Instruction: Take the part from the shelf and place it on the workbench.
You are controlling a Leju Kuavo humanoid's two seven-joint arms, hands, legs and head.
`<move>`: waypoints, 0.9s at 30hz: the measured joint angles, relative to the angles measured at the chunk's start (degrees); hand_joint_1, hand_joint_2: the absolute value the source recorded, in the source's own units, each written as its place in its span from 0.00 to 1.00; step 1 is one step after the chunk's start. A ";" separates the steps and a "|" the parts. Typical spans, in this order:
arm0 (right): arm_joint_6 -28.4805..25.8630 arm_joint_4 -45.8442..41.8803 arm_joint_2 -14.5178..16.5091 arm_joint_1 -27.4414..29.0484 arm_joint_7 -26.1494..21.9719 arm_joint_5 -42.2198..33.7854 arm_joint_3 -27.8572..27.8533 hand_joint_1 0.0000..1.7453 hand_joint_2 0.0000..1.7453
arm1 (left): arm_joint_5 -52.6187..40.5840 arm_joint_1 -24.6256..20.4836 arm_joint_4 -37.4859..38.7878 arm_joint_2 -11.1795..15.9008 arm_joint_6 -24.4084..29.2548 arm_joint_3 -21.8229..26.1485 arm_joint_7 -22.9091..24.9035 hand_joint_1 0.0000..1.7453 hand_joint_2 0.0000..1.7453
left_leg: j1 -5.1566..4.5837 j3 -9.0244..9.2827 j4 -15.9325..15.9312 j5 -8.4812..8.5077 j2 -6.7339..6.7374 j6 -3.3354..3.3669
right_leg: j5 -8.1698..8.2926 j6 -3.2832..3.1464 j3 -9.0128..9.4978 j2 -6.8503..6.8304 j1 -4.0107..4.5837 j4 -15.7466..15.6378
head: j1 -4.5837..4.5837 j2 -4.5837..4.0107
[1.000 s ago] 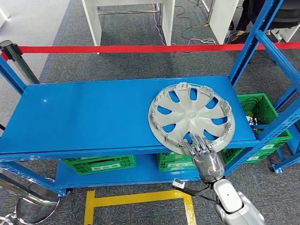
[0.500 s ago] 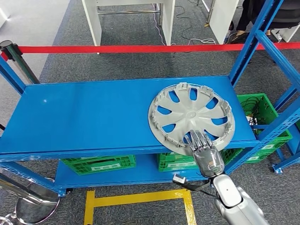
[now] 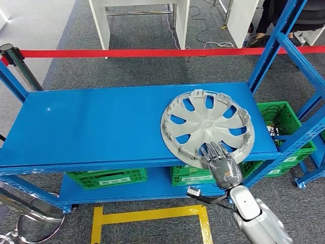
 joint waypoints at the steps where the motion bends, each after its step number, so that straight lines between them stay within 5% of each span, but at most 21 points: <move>1: 0.00 0.10 0.01 -0.07 0.00 0.00 0.04 1.00 1.00 | -0.01 0.00 0.00 0.00 -0.01 -0.01 0.00 0.00 1.00 | 0.00 0.00 0.00 0.00 0.00 0.00 | 0.00 0.00 0.00 0.00 0.00 0.00 | 0.00 0.00; 27: -0.02 -8.82 0.00 1.71 1.44 0.15 1.39 1.00 1.00 | 0.50 0.01 0.00 0.00 -0.01 0.00 -0.03 0.00 1.00 | 0.00 -0.02 0.01 0.00 0.00 0.00 | 0.00 0.00 -0.03 -0.01 0.00 0.00 | 0.00 0.00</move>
